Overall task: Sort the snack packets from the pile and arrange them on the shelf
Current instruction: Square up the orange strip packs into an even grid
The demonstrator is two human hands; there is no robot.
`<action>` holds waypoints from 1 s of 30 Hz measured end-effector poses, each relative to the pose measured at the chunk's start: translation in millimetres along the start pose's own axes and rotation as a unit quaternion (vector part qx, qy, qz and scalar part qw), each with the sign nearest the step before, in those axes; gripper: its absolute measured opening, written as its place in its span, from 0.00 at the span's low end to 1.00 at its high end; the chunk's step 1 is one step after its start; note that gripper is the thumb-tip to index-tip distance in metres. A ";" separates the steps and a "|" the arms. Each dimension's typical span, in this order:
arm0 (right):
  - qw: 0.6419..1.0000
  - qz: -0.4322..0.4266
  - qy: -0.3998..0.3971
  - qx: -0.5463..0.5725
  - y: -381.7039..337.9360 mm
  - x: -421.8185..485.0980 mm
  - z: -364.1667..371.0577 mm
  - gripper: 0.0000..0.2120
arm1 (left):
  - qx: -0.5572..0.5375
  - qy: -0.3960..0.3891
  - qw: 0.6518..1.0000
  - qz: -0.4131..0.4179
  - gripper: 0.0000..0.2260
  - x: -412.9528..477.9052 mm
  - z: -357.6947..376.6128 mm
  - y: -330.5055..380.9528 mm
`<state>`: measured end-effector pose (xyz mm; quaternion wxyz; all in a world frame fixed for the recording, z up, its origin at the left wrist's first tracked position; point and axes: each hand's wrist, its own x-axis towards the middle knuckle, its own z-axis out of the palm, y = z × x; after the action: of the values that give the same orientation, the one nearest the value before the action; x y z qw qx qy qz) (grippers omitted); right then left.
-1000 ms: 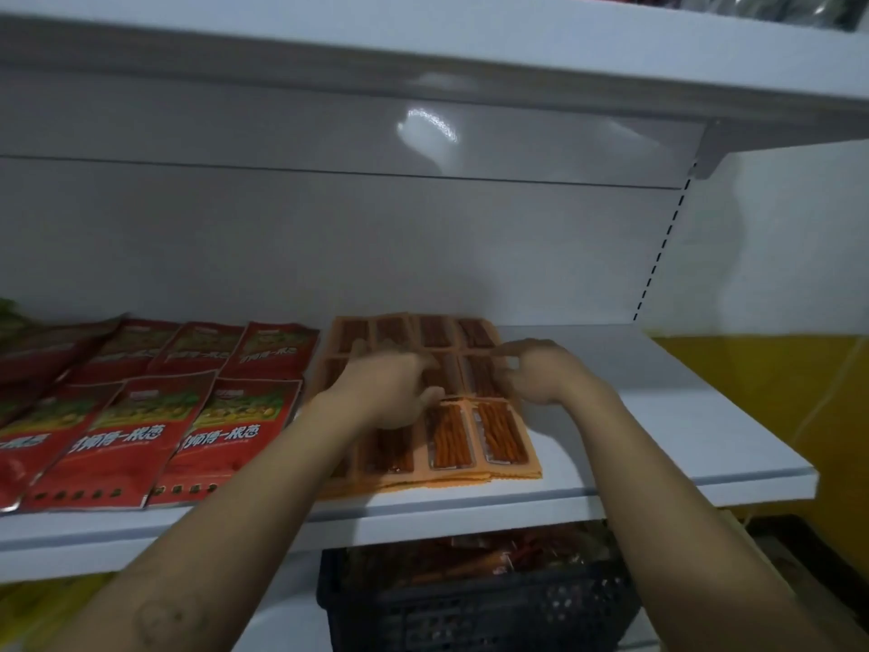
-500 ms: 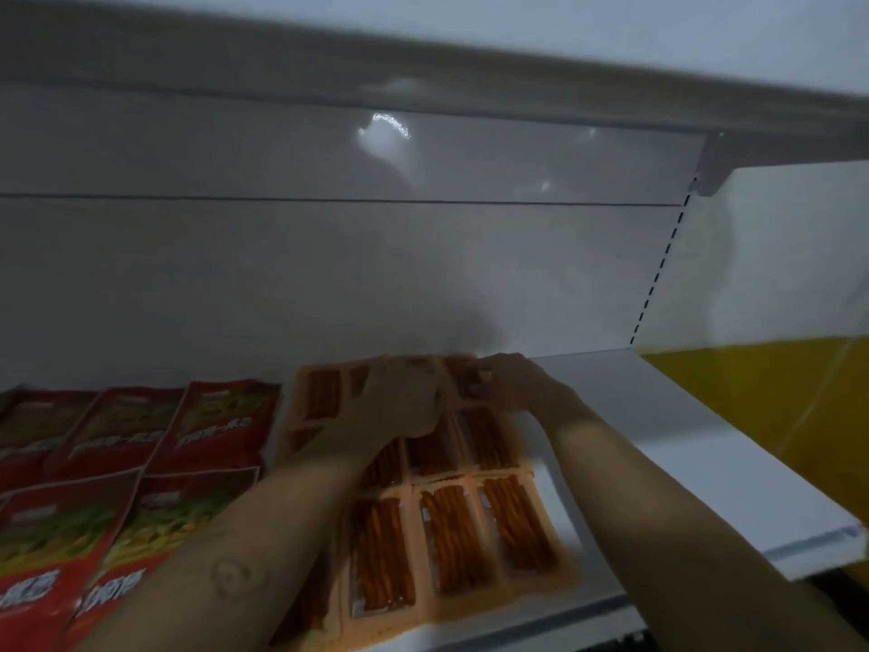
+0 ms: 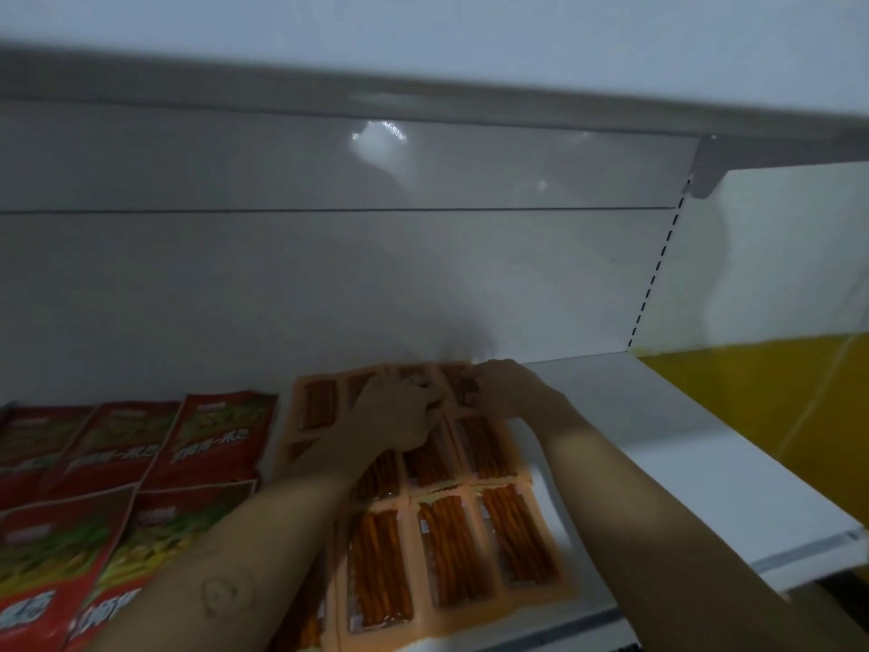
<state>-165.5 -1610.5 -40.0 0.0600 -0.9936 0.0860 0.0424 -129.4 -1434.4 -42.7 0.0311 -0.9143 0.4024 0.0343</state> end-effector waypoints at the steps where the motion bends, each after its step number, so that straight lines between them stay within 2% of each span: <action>1: 1.000 -0.007 0.017 0.015 -1.8 -5.0 -1.9 0.18 | -0.011 0.002 1.000 -0.006 0.22 -2.0 -0.5 0.3; 5: 0.995 -0.042 0.060 0.068 -12.2 -33.9 -12.8 0.20 | -0.052 0.042 0.998 -0.020 0.23 -16.7 -0.8 0.9; 12: 0.997 -0.060 0.021 0.035 -30.6 -113.0 -9.8 0.23 | -0.083 0.063 0.990 -0.091 0.22 -90.3 7.0 17.9; 17: 0.993 -0.104 0.043 0.042 -52.5 -166.6 14.8 0.24 | -0.079 0.109 0.982 -0.133 0.21 -150.8 15.5 39.3; 20: 0.988 -0.138 0.051 0.051 -65.4 -188.6 22.4 0.22 | -0.091 0.134 0.976 -0.148 0.20 -186.6 21.2 47.3; 25: 0.985 -0.169 0.030 0.019 -76.0 -201.4 27.3 0.18 | -0.059 0.119 0.972 -0.193 0.24 -233.6 26.4 38.6; 30: 0.975 -0.200 0.073 0.063 -88.5 -213.3 36.6 0.27 | -0.057 0.067 0.980 -0.181 0.23 -249.8 35.4 25.5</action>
<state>-362.1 -1484.0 -46.1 0.1229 -0.9853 -0.1078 -0.0487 -317.9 -1265.4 -56.8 -0.0427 -0.9724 0.2292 -0.0099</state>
